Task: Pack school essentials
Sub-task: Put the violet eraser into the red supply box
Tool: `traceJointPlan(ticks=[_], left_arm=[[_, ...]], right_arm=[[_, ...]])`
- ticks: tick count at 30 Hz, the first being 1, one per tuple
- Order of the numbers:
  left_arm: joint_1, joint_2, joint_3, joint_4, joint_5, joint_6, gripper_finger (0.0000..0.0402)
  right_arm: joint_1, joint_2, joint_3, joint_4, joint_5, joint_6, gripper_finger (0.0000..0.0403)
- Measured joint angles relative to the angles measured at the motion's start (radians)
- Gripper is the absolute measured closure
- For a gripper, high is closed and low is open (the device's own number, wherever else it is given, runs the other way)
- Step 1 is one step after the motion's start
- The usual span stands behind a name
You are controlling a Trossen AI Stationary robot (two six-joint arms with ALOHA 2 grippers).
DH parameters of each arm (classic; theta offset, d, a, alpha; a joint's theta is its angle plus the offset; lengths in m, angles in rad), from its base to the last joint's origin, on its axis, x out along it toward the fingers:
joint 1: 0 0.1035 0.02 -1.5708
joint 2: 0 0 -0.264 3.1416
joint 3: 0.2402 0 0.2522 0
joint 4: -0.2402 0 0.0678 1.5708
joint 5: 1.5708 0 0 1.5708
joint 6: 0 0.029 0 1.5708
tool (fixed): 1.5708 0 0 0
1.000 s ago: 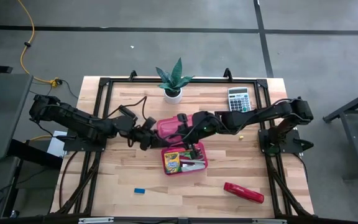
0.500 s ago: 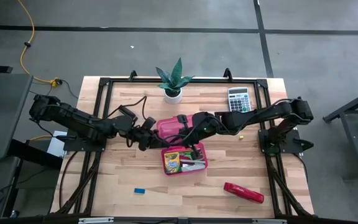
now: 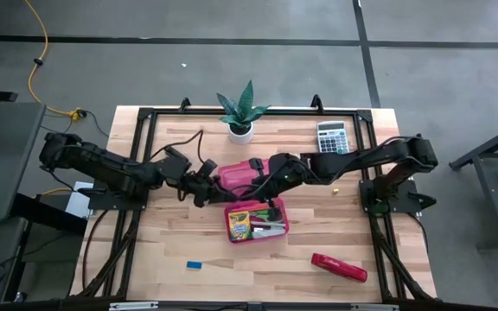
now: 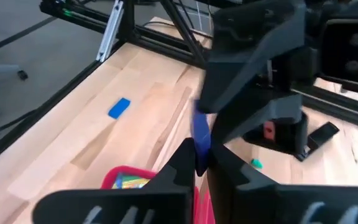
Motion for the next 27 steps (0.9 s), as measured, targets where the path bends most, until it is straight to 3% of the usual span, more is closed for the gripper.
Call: traceJointPlan(ticks=[4, 9, 13, 16, 19, 24, 27], left_arm=[[0.082, -0.031, -0.003, -0.019, 0.093, 0.014, 0.0251], [0.205, -0.108, -0.003, -0.013, 0.277, 0.050, 0.0223], [0.269, -0.215, -0.003, -0.032, 0.280, 0.121, 0.0226], [0.283, -0.324, -0.001, -0.101, 0.190, 0.221, 0.0238], [0.268, -0.439, 0.011, -0.252, 0.083, 0.366, 0.0252], [0.163, -0.586, 0.093, -0.556, -0.129, 0.568, 0.0269], [0.062, -0.611, 0.126, -0.613, -0.319, 0.669, 0.0274]], right_arm=[[-0.002, -0.060, 0.001, -0.119, 0.012, 0.003, 0.0401], [-0.002, -0.140, 0.001, -0.278, 0.121, 0.031, 0.0402], [-0.002, -0.189, 0.002, -0.437, 0.162, 0.083, 0.0402], [-0.001, -0.213, -0.003, -0.540, 0.171, 0.118, 0.0402], [-0.001, -0.267, -0.096, -0.489, 0.171, 0.172, 0.0402], [-0.001, -0.407, -0.383, -0.126, 0.166, 0.329, 0.0403], [-0.001, -0.470, -0.537, 0.163, 0.166, 0.427, 0.0403]])
